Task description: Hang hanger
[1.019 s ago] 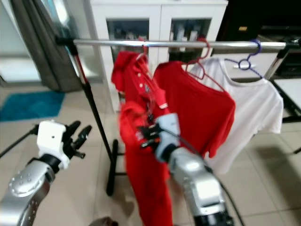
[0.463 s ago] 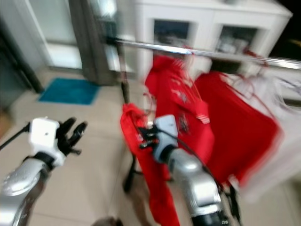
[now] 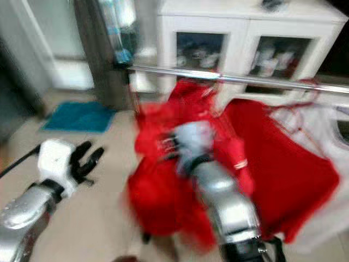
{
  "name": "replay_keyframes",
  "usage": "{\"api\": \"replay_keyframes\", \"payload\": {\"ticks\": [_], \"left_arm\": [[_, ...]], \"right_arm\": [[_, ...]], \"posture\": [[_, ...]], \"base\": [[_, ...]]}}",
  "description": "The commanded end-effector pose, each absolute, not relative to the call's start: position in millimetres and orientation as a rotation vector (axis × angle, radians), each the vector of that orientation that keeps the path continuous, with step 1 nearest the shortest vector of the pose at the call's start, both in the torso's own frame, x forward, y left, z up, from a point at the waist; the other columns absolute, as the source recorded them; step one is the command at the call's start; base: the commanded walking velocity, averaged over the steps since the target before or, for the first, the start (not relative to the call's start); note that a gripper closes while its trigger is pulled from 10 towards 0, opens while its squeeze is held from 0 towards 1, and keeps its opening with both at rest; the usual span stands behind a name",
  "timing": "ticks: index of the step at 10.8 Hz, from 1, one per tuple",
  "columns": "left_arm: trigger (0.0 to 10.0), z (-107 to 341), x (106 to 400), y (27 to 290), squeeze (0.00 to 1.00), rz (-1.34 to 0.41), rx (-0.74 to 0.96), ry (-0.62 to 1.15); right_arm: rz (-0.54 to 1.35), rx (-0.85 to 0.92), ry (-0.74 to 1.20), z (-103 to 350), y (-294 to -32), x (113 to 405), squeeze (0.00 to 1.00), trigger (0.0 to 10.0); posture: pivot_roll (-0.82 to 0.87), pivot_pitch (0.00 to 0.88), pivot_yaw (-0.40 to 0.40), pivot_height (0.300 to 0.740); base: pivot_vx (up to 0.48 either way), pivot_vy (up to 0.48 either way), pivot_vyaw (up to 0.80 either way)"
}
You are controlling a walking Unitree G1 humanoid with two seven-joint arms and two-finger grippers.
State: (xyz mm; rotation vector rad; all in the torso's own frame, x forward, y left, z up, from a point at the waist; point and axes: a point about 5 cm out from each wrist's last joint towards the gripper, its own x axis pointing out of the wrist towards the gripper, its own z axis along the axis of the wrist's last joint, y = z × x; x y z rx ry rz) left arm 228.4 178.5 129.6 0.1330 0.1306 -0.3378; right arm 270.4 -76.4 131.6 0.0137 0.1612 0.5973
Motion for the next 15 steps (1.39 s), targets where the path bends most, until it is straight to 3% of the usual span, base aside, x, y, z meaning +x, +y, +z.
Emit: {"api": "replay_keyframes", "payload": {"ticks": [1, 6, 11, 15], "left_arm": [[10.0, 129, 224, 172, 0.0, -0.386, 0.133, 0.136], [10.0, 135, 218, 165, 0.0, -0.533, 0.138, 0.121], [10.0, 164, 226, 159, 0.0, -0.626, 0.144, 0.008], [10.0, 175, 225, 157, 0.0, -0.66, 0.137, -0.023]], "right_arm": [[0.581, -0.023, 0.113, 140, -82, 272, 0.0, 10.0], [0.477, -0.039, 0.012, 162, -73, 296, 0.0, 10.0], [0.38, -0.086, 0.096, 173, -56, 370, 0.0, 10.0], [0.301, -0.129, 0.298, 146, -53, 384, 0.0, 10.0]], "posture": [[0.11, 0.037, 0.044, 0.74], [0.11, 0.04, 0.041, 0.74], [0.13, 0.026, 0.031, 0.74], [0.14, 0.028, 0.029, 0.74]], "base": [[0.0, 0.0, 0.0], [0.0, 0.0, 0.0], [0.0, 0.0, 0.0], [0.0, 0.0, 0.0]]}}
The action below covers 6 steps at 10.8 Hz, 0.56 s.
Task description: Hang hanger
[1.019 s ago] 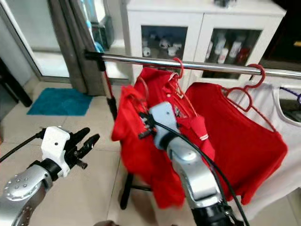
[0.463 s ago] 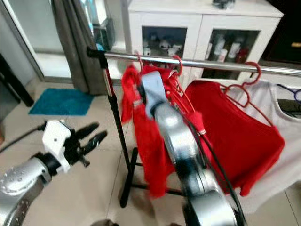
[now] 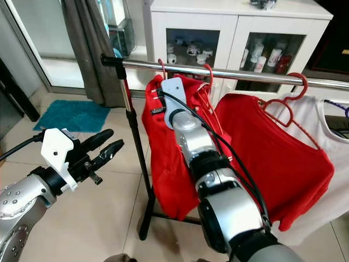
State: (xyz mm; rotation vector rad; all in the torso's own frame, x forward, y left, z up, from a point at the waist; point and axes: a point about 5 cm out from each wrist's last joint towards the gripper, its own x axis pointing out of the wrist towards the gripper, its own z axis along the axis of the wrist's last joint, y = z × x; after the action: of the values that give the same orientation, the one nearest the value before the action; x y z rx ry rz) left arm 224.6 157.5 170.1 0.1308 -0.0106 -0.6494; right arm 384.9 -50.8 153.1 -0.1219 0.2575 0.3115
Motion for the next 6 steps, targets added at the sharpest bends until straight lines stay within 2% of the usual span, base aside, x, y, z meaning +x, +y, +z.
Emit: {"api": "replay_keyframes", "payload": {"ticks": [1, 2, 3, 4, 5, 6], "left_arm": [[10.0, 175, 224, 157, 0.0, -0.664, 0.137, -0.021], [10.0, 176, 224, 157, 0.0, -0.667, 0.136, -0.021], [10.0, 176, 225, 157, 0.0, -0.667, 0.134, -0.026], [10.0, 178, 226, 157, 0.0, -0.656, 0.125, -0.039], [10.0, 176, 229, 156, 0.0, -0.632, 0.101, -0.048], [10.0, 174, 233, 156, 0.0, -0.592, 0.091, -0.045]], "right_arm": [[0.32, -0.147, 0.335, 138, -51, 381, 0.0, 10.0], [0.342, -0.126, 0.335, 134, -50, 380, 0.0, 10.0], [0.341, -0.074, 0.288, 139, -52, 381, 1.0, 10.0], [0.346, -0.044, 0.199, 148, -56, 382, 1.0, 10.0], [0.38, -0.101, 0.103, 155, -63, 379, 1.0, 10.0], [0.406, -0.056, 0.043, 159, -68, 374, 1.0, 10.0]], "posture": [[0.13, 0.029, 0.033, 0.74], [0.13, 0.031, 0.036, 0.74], [0.13, 0.031, 0.036, 0.74], [0.13, 0.031, 0.04, 0.74], [0.12, 0.029, 0.04, 0.74], [0.12, 0.029, 0.041, 0.74]], "base": [[0.0, 0.0, 0.0], [0.0, 0.0, 0.0], [0.0, 0.0, 0.0], [0.0, 0.0, 0.0], [0.0, 0.0, 0.0], [0.0, 0.0, 0.0]]}}
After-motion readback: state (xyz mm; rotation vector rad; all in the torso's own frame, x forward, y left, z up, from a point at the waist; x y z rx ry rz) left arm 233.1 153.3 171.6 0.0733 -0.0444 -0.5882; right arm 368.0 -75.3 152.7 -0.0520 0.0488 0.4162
